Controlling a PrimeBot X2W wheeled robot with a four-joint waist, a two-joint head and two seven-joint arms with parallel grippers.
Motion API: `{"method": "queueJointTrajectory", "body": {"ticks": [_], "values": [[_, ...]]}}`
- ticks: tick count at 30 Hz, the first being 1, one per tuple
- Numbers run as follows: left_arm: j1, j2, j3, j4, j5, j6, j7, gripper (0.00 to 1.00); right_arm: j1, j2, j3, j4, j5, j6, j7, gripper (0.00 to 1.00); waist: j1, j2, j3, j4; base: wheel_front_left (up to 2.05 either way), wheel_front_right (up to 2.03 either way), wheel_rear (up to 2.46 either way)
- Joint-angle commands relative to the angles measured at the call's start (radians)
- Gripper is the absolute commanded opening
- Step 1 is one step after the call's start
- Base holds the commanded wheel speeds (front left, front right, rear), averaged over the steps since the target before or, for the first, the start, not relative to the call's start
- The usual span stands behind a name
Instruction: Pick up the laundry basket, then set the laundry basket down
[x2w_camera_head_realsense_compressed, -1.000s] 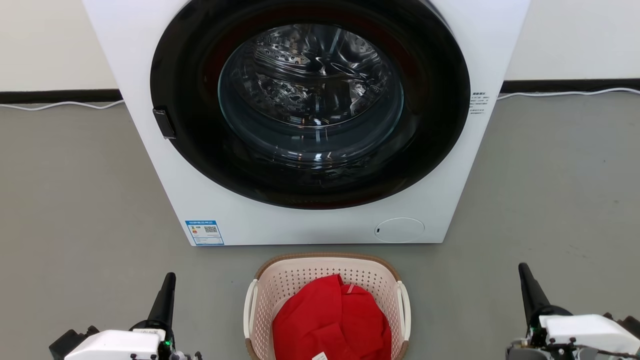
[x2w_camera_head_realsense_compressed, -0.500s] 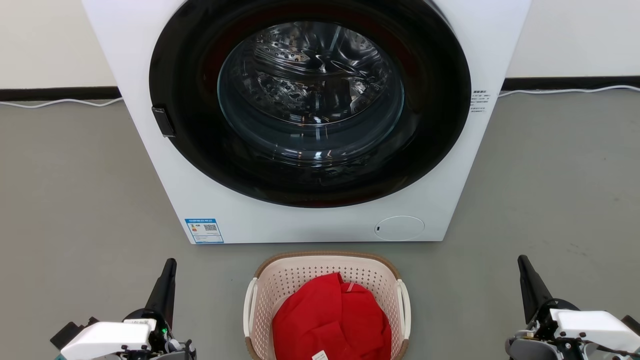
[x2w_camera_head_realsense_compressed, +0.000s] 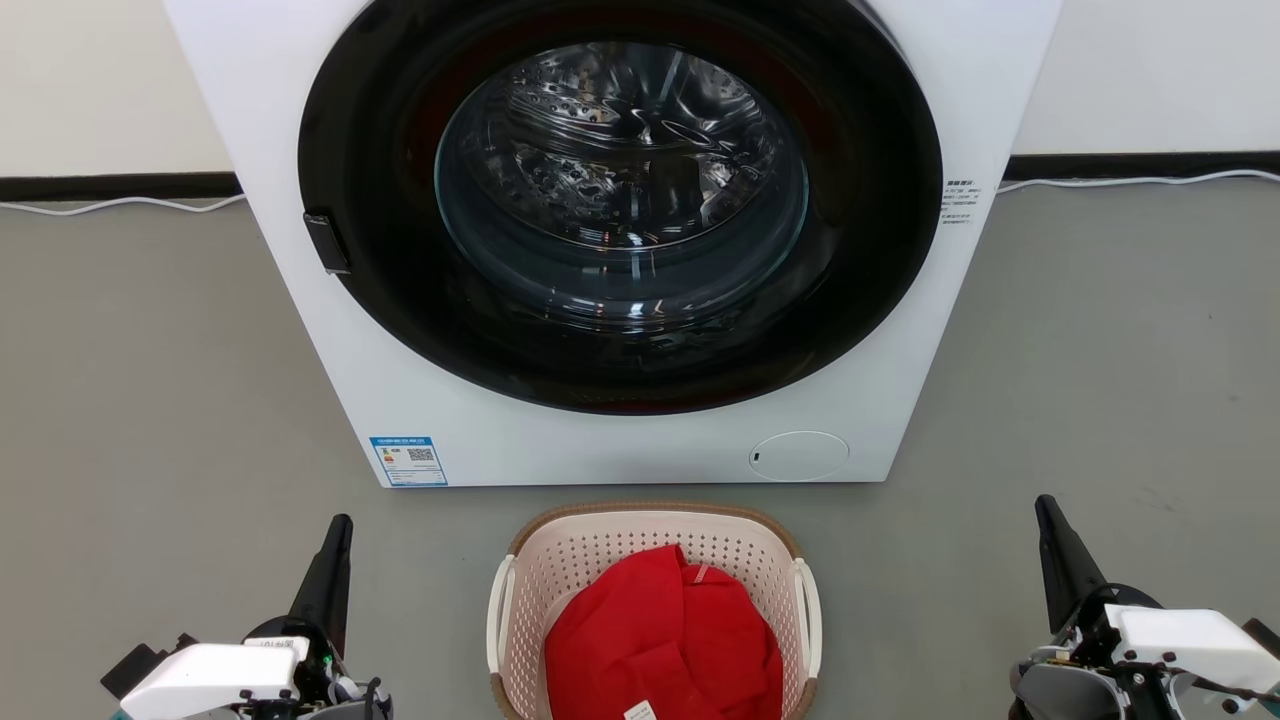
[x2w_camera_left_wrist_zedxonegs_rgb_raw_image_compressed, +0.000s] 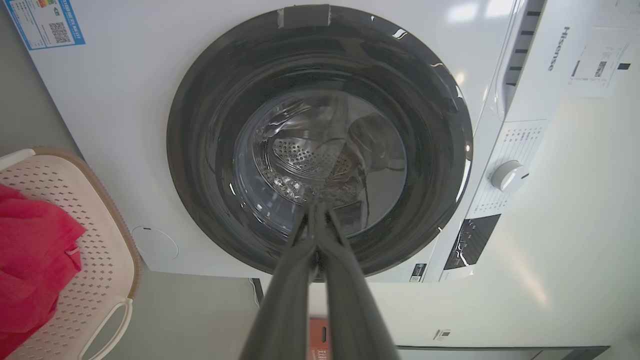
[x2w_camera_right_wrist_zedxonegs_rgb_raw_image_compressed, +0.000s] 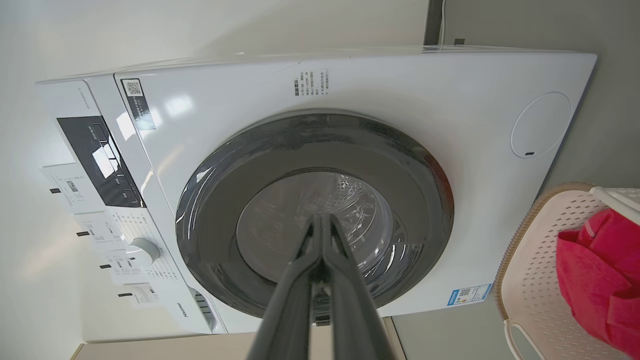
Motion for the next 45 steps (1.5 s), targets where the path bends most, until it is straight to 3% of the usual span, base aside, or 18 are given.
{"method": "queueJointTrajectory", "body": {"ticks": [1,45], "values": [[-0.056,0.014,0.025,-0.03,-0.006,-0.007,0.007,0.0,-0.041,-0.013,0.019,-0.031,0.006,0.007,0.01,0.0,0.0,0.0,0.0,0.0,0.0,0.0,0.0],[-0.056,0.014,0.025,-0.03,-0.006,-0.007,0.006,0.0,-0.041,-0.013,0.019,-0.031,0.006,0.007,0.01,0.0,0.0,0.0,0.0,0.0,0.0,0.0,0.0]]}}
